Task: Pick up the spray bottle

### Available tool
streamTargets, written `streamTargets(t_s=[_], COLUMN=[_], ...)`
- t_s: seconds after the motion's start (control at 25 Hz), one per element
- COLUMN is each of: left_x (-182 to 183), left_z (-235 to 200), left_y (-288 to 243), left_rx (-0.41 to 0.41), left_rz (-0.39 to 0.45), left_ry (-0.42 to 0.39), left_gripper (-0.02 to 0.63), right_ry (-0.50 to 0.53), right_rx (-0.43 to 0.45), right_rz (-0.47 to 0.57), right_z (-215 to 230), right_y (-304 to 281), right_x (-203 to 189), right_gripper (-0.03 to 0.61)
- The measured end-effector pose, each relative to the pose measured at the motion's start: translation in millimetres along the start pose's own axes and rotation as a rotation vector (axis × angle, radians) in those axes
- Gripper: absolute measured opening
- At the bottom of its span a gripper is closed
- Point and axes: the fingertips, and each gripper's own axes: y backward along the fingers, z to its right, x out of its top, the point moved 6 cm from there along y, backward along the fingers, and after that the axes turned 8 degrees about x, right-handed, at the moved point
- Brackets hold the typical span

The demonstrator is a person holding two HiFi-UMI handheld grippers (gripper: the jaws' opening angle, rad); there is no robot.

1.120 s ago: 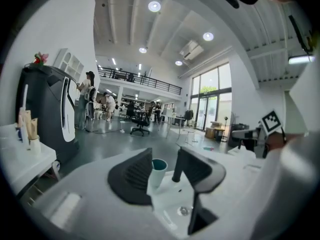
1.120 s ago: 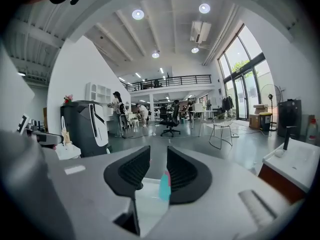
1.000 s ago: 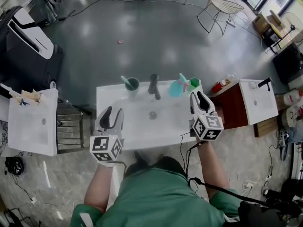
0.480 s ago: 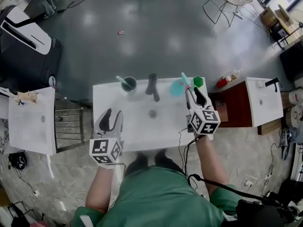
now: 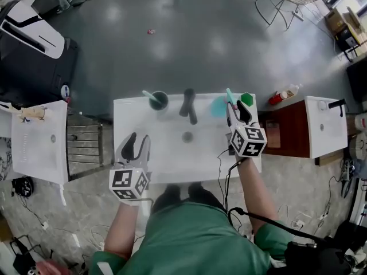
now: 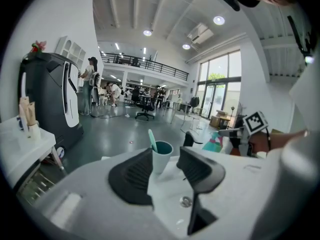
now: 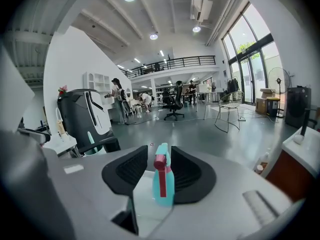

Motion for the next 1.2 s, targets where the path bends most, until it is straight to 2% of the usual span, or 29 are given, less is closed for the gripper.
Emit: streamTargets(t_s=[0.28, 0.6, 0.8, 1.2], left_x=[-3.6, -4.2, -5.8, -3.4], left_z=[-4.2, -4.4, -1.2, 0.6], left_y=[-3.8, -6.5, -4.1, 3.7], left_rx=[0.021, 0.023, 0.015, 0.006], left_rz=[-0.017, -0.017, -0.023, -0.017], left_ry=[0.010, 0.016, 0.018, 0.017], left_gripper=[0.167, 0.158, 0.138, 0.130], right_ry=[0.024, 0.025, 0.049, 0.064], right_rx=[-0.044, -0.045, -0.059, -0.036], right_rz=[-0.014, -0.032, -0.044, -0.045], right_z=[5.8, 7.5, 8.6, 2.2], right_y=[-15.5, -24.9, -23.1, -12.3], right_x=[0.3, -2.5, -5.4, -3.4], right_gripper=[0.129, 0.126, 0.067, 0.064])
